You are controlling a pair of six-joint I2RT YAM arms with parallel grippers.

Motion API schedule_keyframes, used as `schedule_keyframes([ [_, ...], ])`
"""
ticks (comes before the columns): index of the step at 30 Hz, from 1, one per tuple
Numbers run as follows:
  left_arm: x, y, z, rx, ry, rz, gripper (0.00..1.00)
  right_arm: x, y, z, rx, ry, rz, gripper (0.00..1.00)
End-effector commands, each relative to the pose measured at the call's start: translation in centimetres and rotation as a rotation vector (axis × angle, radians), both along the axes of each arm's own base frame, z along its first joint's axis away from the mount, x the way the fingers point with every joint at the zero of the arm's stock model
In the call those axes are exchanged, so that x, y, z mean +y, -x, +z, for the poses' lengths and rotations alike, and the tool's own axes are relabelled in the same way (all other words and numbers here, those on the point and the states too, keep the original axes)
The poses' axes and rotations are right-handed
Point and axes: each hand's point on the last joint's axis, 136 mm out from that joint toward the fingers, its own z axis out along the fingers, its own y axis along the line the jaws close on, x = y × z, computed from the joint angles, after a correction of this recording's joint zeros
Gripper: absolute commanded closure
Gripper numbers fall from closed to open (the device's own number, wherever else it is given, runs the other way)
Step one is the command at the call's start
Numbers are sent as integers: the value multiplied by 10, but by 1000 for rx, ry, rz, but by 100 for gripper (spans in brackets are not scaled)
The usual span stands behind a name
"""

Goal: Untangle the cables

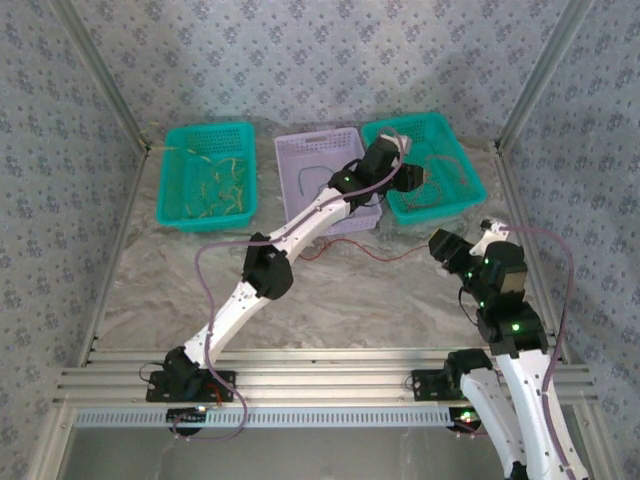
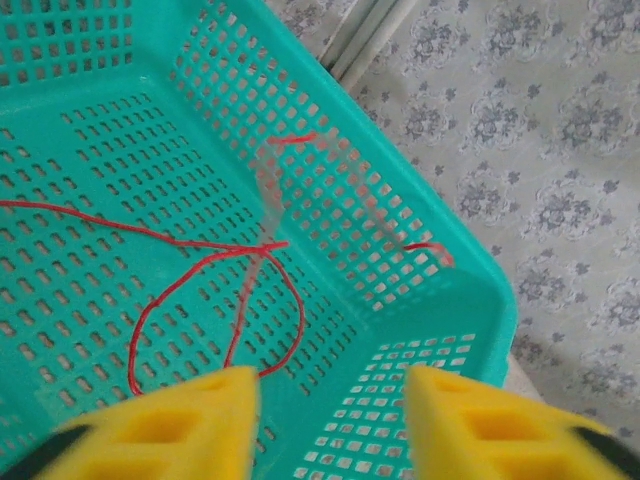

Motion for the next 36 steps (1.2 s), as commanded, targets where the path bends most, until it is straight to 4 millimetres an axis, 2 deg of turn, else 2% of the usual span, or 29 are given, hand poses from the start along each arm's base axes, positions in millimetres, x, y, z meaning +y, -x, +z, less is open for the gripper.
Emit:
schedule_keyframes([
  [1, 7, -2, 49, -70, 60, -4, 36, 1, 6, -4, 19, 18, 12, 39],
  [5, 23, 0, 89, -124, 53, 25, 11, -1, 7, -23, 100, 41, 4, 39],
  [9, 50, 4, 123, -121, 38, 60, 4, 1, 4, -44, 150, 51, 20, 38],
  [15, 95, 32, 198, -236, -28, 100, 0, 26, -14, -109, 333, -1, 102, 38],
  [22, 141, 62, 209, -235, -216, 169, 0, 45, -40, -148, 429, 128, 95, 35],
  [28, 179, 78, 192, -202, -312, 241, 0, 46, -60, -182, 502, 125, 29, 35],
  [33, 214, 98, 178, -199, -303, 296, 0, 42, -80, -199, 528, 112, -22, 35],
  [36, 234, 109, 163, -182, -332, 316, 0, 41, -94, -209, 547, 97, -39, 35],
])
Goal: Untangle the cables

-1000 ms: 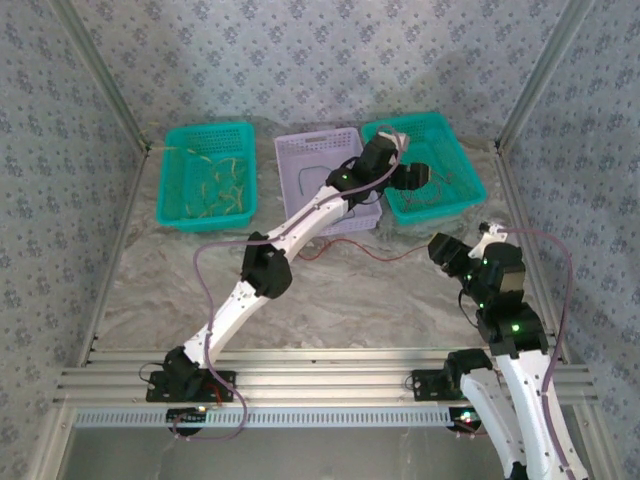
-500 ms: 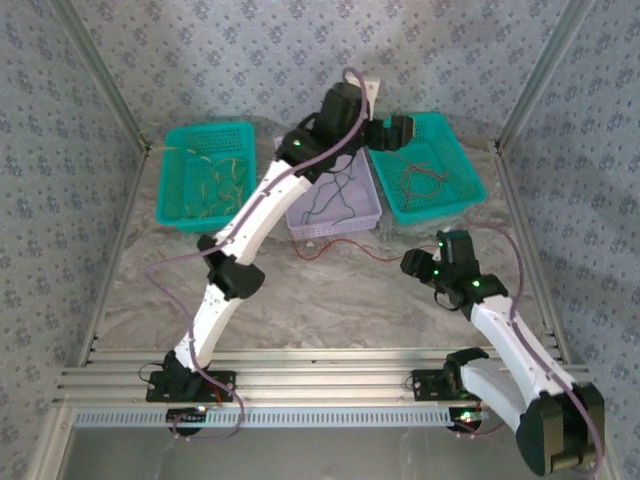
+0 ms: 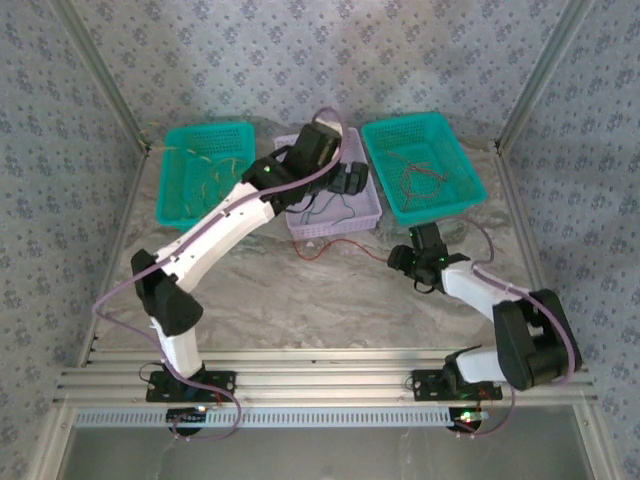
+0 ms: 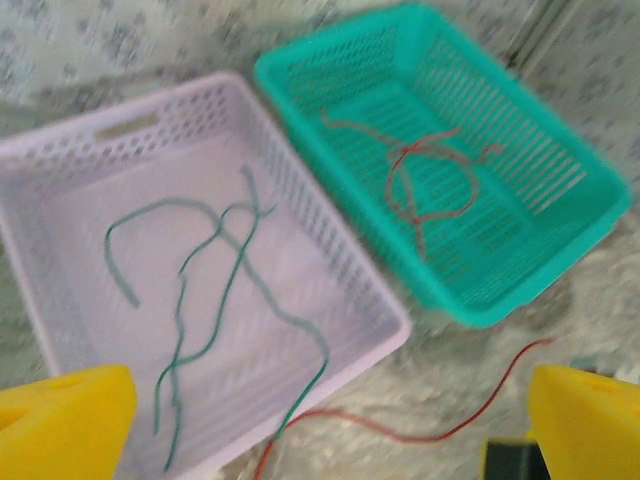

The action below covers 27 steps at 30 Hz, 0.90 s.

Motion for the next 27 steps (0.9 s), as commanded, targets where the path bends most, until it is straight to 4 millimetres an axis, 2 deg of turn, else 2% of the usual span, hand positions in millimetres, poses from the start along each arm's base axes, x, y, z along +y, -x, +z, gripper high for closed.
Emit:
schedule_keyframes([
  [1, 29, 10, 40, -107, 76, 61, 0, -2, -32, 8, -63, -27, -64, 36],
  [6, 65, 30, 22, -99, 47, 110, 0, 2, -53, -6, -37, -76, -87, 40],
  [10, 93, 46, 12, -90, 45, 147, 0, -3, -58, -16, -17, -38, -106, 48],
  [13, 114, 57, 7, -87, 49, 177, 0, -8, -58, -28, -1, -49, -134, 66],
  [16, 134, 65, -2, -80, 46, 206, 0, -13, -59, -31, 2, -39, -152, 75],
  [18, 146, 69, -8, -73, 45, 227, 0, -15, -62, -33, 4, -28, -153, 85],
  [21, 160, 75, -13, -69, 49, 247, 0, -15, -65, -30, -4, -25, -148, 99],
  [25, 173, 81, -18, -70, 49, 266, 0, -18, -64, -11, -51, -10, -146, 100],
  [27, 179, 85, -18, -73, 49, 271, 0, -21, -59, 9, -101, -2, -154, 100],
])
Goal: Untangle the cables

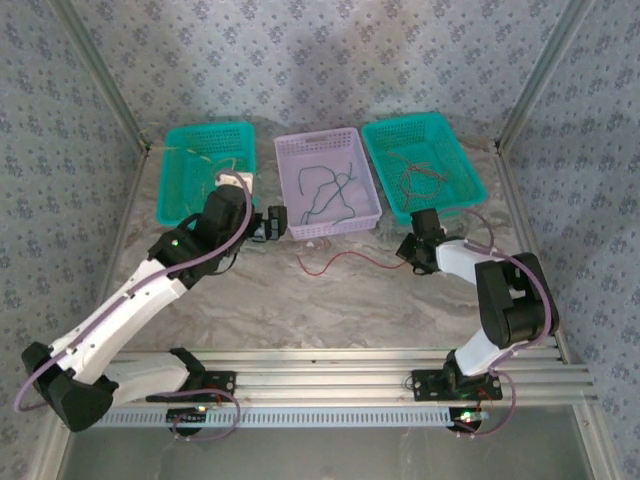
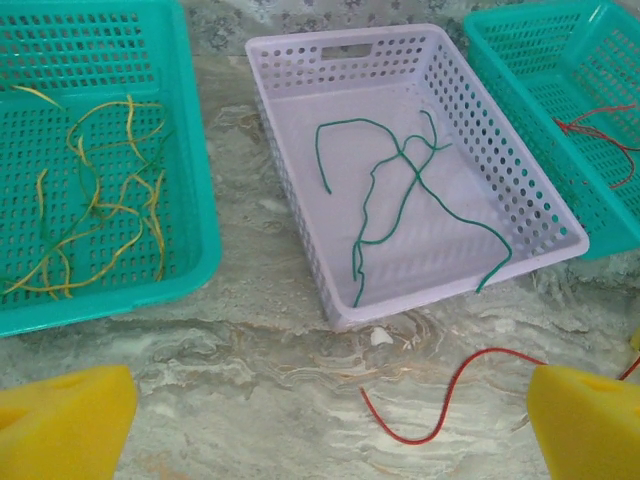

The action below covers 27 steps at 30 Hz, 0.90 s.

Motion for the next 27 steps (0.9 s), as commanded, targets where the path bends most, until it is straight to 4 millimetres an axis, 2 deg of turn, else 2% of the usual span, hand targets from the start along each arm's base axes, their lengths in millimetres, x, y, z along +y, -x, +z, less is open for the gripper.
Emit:
schedule_keyframes([
  [1, 13, 6, 9, -28, 17, 27, 0, -1, -17, 39, -173, 10, -12, 100],
  [4, 19, 10, 11, -36, 16, 29, 0, -9, -4, 87, -291, 50, -34, 100],
  [7, 23, 11, 11, -44, 11, 33, 0, -15, 8, 146, -427, 100, -26, 100],
  [12, 23, 12, 13, -49, 18, 19, 0, -16, 22, 231, -580, 127, 23, 100],
  [20, 23, 10, 13, -60, 23, 11, 0, -12, 37, 336, -789, 108, 55, 100],
  [23, 23, 9, 9, -54, 18, 10, 0, -14, 31, 367, -841, 140, 54, 100],
  [25, 24, 9, 8, -55, 17, 12, 0, -14, 24, 372, -839, 162, 59, 100],
  [26, 24, 8, 7, -56, 17, 11, 0, -16, 20, 390, -874, 164, 50, 100],
  [27, 24, 8, 7, -57, 17, 11, 0, -20, 15, 399, -891, 170, 37, 100],
])
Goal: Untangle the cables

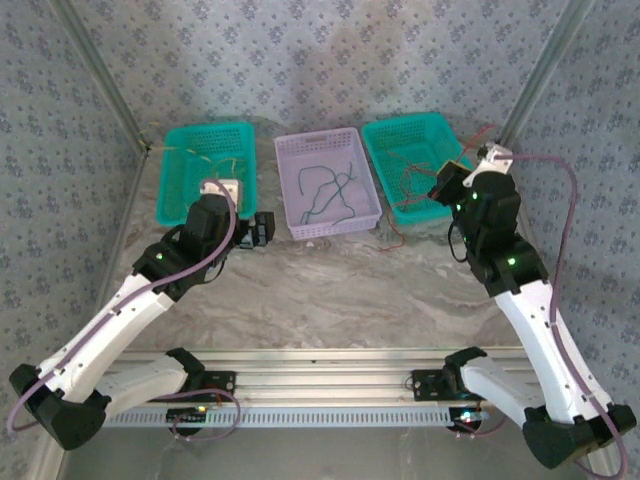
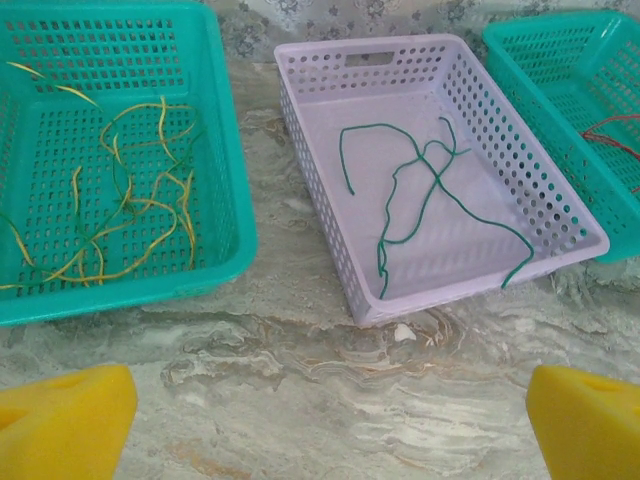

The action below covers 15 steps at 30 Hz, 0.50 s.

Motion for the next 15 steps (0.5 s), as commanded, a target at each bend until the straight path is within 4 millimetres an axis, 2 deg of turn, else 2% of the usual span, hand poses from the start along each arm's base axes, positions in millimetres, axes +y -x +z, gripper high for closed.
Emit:
schedule_keyframes([
  [1, 0, -1, 9, -35, 21, -11, 0, -12, -13, 27, -40, 45, -43, 100],
  [4, 0, -2, 9, -38, 18, -15, 0, -18, -28, 55, -97, 57, -64, 100],
  [7, -1, -2, 10, -44, 24, -25, 0, -27, -55, 66, -81, 113, -99, 100],
  [11, 0, -2, 9, -47, 25, -27, 0, -48, -90, 66, -66, 153, -164, 100],
  [15, 1, -2, 6, -46, 26, -26, 0, -66, -129, 51, -21, 202, -204, 100],
])
